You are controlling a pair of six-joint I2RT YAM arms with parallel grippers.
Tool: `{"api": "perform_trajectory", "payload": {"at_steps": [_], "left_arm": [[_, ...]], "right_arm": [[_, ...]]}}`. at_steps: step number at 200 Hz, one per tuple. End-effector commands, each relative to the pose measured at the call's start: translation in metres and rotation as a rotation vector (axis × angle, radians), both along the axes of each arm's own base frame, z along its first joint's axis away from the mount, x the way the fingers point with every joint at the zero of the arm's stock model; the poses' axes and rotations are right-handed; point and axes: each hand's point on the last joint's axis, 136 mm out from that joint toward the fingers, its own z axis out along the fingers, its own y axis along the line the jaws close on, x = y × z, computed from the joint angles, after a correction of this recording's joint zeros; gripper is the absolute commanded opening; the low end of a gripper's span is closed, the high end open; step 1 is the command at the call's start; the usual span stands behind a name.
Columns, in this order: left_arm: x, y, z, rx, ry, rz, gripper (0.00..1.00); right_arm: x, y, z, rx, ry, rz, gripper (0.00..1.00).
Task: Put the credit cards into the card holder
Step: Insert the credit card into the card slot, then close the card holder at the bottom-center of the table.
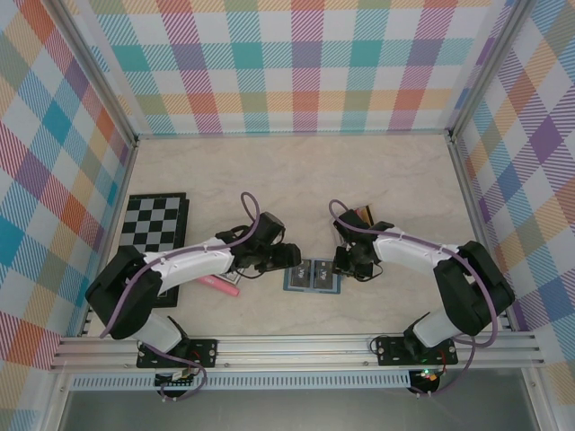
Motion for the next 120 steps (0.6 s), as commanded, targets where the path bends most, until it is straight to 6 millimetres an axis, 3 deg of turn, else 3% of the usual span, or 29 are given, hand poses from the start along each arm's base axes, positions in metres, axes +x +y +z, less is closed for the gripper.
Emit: {"api": "perform_trajectory", "payload": {"at_steps": [1, 71, 120], "left_arm": [[-0.008, 0.003, -0.018, 0.015, 0.079, -0.002, 0.66], [-0.010, -0.007, -0.042, 0.016, 0.150, -0.020, 0.65], [-0.012, -0.024, -0.040, -0.074, 0.176, -0.045, 0.58]], "right_arm": [[-0.005, 0.000, -0.006, -0.005, 0.031, 0.014, 0.36], [-0.009, 0.001, -0.017, -0.009, 0.063, 0.016, 0.30], [-0.010, 0.004, -0.019, 0.007, 0.072, 0.022, 0.24]]}}
